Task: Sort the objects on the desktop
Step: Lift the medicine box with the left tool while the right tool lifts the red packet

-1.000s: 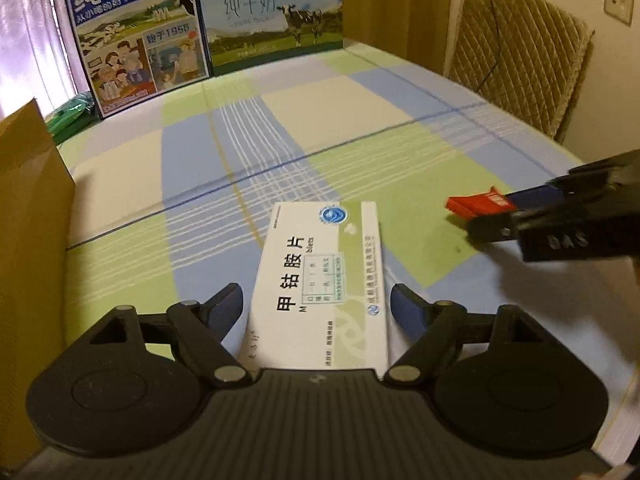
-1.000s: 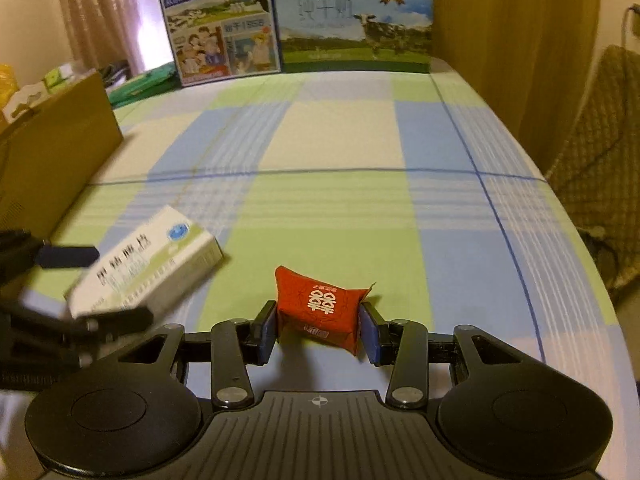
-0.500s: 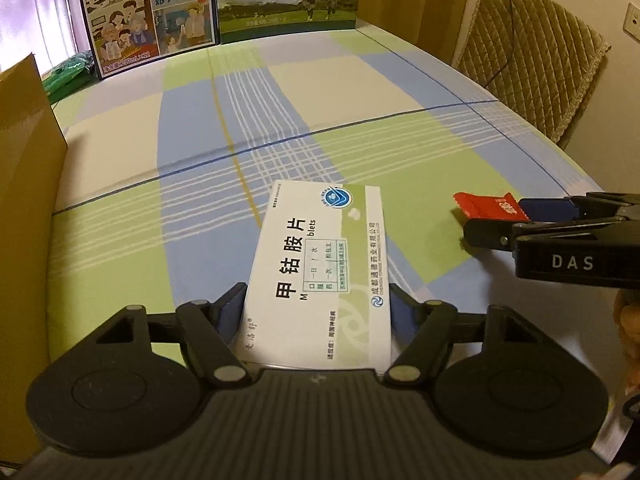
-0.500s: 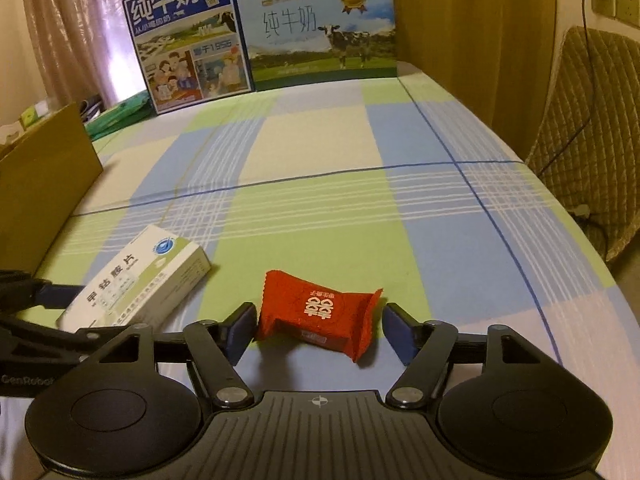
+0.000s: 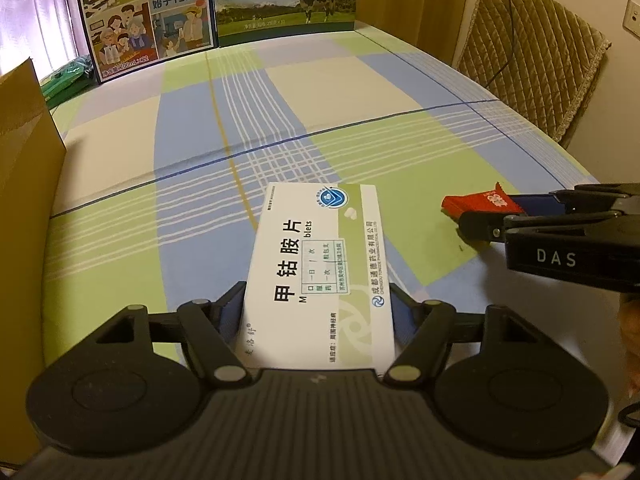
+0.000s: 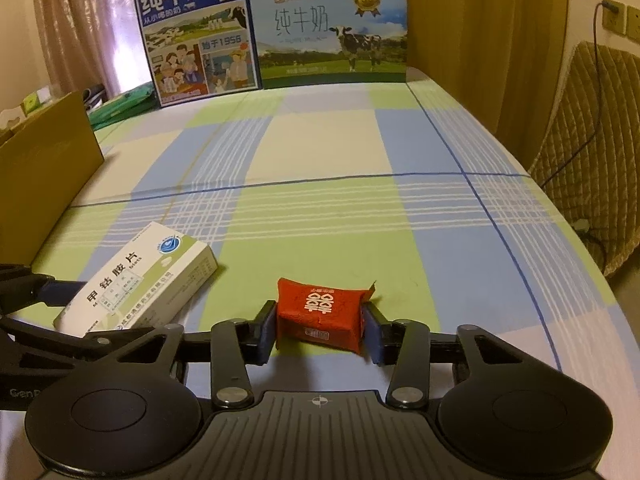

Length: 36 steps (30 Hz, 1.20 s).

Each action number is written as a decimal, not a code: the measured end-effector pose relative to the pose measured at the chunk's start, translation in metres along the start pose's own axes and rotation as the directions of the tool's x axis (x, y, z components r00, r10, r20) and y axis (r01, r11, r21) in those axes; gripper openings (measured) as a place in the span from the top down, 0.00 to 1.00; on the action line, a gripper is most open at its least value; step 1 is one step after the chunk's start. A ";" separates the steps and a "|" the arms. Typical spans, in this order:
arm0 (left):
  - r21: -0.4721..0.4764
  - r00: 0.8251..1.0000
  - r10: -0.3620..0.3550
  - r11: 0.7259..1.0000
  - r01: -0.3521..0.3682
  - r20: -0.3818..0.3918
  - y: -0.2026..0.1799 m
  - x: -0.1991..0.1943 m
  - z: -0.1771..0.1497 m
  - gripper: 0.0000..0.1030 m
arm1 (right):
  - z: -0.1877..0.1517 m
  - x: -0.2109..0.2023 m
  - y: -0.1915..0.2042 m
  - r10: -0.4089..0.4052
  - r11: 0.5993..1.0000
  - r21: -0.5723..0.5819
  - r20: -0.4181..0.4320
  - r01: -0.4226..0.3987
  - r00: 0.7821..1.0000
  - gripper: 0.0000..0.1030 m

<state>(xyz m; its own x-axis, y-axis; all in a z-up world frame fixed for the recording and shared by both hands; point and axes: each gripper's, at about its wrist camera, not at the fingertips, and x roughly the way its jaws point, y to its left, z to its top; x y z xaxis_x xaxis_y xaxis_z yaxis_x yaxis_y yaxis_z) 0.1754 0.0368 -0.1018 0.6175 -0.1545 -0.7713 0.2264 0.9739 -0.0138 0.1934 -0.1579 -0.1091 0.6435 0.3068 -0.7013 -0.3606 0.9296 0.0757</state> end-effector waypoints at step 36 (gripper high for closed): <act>-0.031 0.995 0.021 0.999 -0.018 0.093 0.007 -0.041 0.016 0.35 | 0.010 -0.025 0.000 0.006 1.000 0.016 0.065 -0.007 0.998 0.62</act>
<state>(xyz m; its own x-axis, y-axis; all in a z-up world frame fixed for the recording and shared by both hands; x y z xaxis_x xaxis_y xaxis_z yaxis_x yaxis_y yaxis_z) 0.1637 0.0468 -0.0606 0.6896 -0.1487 -0.7087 0.1914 0.9813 -0.0196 0.1840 -0.1640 -0.0840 0.6839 0.3245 -0.6534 -0.3538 0.9308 0.0919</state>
